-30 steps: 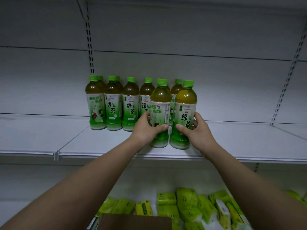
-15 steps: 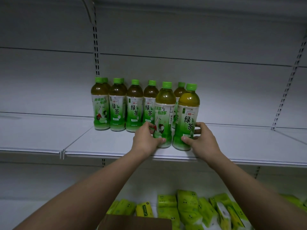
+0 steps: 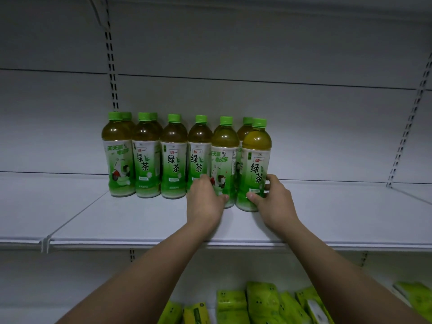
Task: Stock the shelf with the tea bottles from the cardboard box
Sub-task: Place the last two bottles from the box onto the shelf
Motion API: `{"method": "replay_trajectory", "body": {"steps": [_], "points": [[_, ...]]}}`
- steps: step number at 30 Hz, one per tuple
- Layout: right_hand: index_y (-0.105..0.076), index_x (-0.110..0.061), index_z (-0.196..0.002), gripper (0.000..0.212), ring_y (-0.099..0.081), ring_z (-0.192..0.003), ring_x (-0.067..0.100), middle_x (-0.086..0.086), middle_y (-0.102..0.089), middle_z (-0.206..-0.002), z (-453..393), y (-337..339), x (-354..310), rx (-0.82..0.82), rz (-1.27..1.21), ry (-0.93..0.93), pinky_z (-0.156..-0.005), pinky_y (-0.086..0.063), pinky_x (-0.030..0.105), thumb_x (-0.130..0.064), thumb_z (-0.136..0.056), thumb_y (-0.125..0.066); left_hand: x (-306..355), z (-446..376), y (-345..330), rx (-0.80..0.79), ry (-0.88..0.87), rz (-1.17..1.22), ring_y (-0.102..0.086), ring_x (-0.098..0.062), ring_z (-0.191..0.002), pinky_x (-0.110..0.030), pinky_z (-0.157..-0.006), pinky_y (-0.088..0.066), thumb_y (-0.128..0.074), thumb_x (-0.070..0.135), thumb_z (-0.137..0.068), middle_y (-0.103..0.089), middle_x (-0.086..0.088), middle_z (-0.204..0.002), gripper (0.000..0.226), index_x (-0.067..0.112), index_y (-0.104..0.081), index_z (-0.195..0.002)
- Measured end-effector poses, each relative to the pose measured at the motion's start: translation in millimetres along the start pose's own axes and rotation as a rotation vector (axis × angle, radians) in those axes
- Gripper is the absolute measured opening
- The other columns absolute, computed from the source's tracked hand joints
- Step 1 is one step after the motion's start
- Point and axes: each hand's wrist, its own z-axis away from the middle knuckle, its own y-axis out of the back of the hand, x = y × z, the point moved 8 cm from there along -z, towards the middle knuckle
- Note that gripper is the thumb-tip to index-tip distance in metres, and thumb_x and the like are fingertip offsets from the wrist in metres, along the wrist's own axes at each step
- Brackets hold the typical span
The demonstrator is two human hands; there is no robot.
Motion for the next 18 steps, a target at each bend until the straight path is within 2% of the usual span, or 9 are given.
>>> {"method": "replay_trajectory", "body": {"steps": [3, 7, 11, 13, 18], "points": [[-0.053, -0.016, -0.123, 0.046, -0.064, -0.103, 0.023, 0.003, -0.068, -0.116, -10.0, -5.8, 4.8, 0.045, 0.024, 0.009, -0.090, -0.053, 0.040, -0.018, -0.082, -0.074, 3.1, -2.7, -5.9, 0.042, -0.015, -0.004, -0.060, -0.027, -0.100, -0.035, -0.077, -0.047, -0.076, 0.014, -0.079, -0.062, -0.008, -0.107, 0.038, 0.013, -0.048, -0.104], [-0.054, -0.017, -0.122, 0.047, -0.062, -0.096, 0.017, 0.001, -0.068, -0.115, -21.0, -10.2, 11.4, 0.089, 0.015, 0.012, -0.086, -0.052, 0.035, -0.019, -0.080, -0.075, 7.2, -3.6, -15.3, 0.049, -0.091, -0.059, -0.055, -0.022, -0.092, -0.033, -0.076, -0.045, -0.071, 0.016, -0.085, -0.054, -0.006, -0.107, 0.030, 0.013, -0.050, -0.106], [-0.047, -0.017, -0.127, 0.060, -0.066, -0.102, 0.023, 0.005, -0.068, -0.116, -22.4, -9.2, 19.4, 0.119, -0.046, -0.040, -0.090, -0.055, 0.043, -0.023, -0.077, -0.079, 14.9, 1.0, -7.7, 0.125, -0.187, -0.070, -0.054, -0.020, -0.095, -0.037, -0.080, -0.051, -0.069, 0.006, -0.082, -0.048, 0.000, -0.112, 0.032, 0.018, -0.053, -0.108], [-0.042, -0.018, -0.131, 0.067, -0.065, -0.101, 0.021, 0.006, -0.066, -0.118, -20.9, -7.8, 20.1, 0.119, -0.052, -0.053, -0.090, -0.055, 0.041, -0.024, -0.076, -0.079, 21.7, 3.8, -6.4, 0.123, -0.261, -0.082, -0.054, -0.019, -0.096, -0.036, -0.080, -0.052, -0.064, -0.001, -0.082, -0.048, 0.000, -0.114, 0.034, 0.017, -0.057, -0.110], [-0.044, -0.019, -0.128, 0.056, -0.061, -0.104, 0.022, 0.004, -0.059, -0.125, -14.2, -8.5, 11.8, 0.119, 0.005, 0.013, -0.086, -0.054, 0.040, -0.018, -0.079, -0.072, 24.0, 5.1, -9.5, 0.077, -0.297, -0.111, -0.057, -0.021, -0.098, -0.034, -0.085, -0.051, -0.062, 0.001, -0.086, -0.052, -0.002, -0.114, 0.037, 0.015, -0.064, -0.120]]}}
